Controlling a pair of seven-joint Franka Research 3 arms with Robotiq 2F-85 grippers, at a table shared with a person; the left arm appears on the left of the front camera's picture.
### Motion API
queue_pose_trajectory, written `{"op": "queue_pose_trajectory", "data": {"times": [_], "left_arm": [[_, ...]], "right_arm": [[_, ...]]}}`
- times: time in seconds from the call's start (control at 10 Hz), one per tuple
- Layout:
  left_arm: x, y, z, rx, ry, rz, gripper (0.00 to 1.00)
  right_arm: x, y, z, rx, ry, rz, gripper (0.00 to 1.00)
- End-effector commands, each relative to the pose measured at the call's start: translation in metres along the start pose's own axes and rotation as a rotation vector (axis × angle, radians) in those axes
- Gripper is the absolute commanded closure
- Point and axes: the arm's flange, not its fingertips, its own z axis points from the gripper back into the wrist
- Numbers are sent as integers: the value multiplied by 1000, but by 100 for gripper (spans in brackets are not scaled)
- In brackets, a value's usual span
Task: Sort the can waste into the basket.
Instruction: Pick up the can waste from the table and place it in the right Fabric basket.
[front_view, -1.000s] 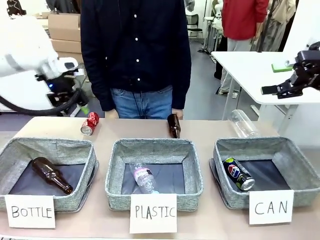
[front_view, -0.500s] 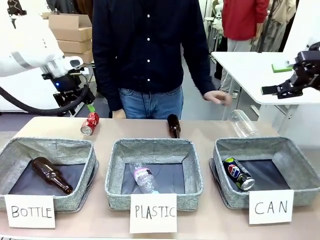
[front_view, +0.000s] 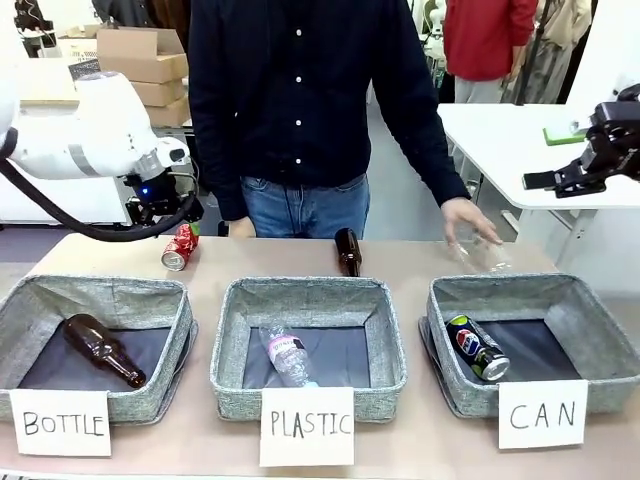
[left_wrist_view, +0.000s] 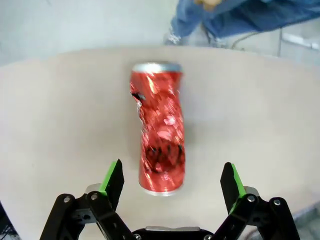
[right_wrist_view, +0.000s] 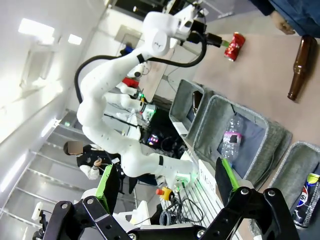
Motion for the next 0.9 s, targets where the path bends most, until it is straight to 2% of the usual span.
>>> {"op": "queue_pose_trajectory", "data": {"times": [0.0, 0.5, 0.8], "left_arm": [[15, -1, -21, 63, -19, 25, 0], [18, -9, -43, 92, 9, -2, 0], [16, -13, -56, 151, 28, -5, 88]], "right_arm": [[0, 0, 0, -1, 2, 12, 0], [0, 0, 0, -1, 2, 12, 0], [0, 0, 0, -1, 2, 12, 0]]}}
